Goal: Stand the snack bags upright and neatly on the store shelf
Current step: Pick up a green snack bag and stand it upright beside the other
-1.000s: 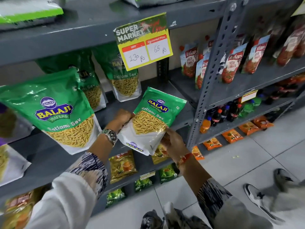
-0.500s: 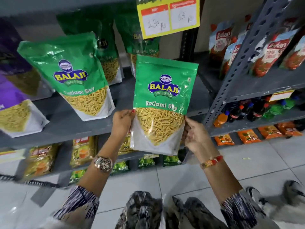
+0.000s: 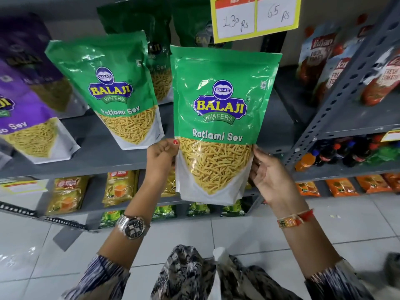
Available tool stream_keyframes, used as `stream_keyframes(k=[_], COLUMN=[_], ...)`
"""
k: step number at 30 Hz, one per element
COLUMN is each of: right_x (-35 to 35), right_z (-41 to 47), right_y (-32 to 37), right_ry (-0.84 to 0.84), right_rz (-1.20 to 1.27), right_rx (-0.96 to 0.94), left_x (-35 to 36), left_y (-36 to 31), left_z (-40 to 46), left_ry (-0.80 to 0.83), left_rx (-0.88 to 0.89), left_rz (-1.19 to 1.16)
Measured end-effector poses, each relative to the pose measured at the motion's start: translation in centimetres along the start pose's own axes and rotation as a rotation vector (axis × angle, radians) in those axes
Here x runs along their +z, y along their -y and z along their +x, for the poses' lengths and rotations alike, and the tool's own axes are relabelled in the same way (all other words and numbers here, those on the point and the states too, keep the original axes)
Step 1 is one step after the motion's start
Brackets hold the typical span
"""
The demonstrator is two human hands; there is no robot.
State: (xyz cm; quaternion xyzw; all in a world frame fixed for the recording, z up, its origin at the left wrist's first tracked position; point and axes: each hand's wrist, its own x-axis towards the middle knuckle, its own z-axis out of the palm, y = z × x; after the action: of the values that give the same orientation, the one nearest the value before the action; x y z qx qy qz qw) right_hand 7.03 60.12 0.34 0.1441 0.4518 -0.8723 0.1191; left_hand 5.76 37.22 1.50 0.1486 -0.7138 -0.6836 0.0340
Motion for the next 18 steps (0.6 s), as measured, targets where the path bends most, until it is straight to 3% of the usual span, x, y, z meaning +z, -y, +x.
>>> stream_keyframes(k=[7, 18], right_x=[2.7, 4.5], right_z=[5.4, 11.7], right_y=[2.3, 3.0], right_ry=[-0.047, -0.023], right_rz=[-0.118, -0.112], right_rx=[-0.200, -0.314], left_x=[2.4, 4.2], left_y=[-1.3, -1.4], left_z=[5.0, 10.8], left_ry=[-0.078, -0.079], left_rx=[0.034, 0.063], left_rz=[0.008, -0.045])
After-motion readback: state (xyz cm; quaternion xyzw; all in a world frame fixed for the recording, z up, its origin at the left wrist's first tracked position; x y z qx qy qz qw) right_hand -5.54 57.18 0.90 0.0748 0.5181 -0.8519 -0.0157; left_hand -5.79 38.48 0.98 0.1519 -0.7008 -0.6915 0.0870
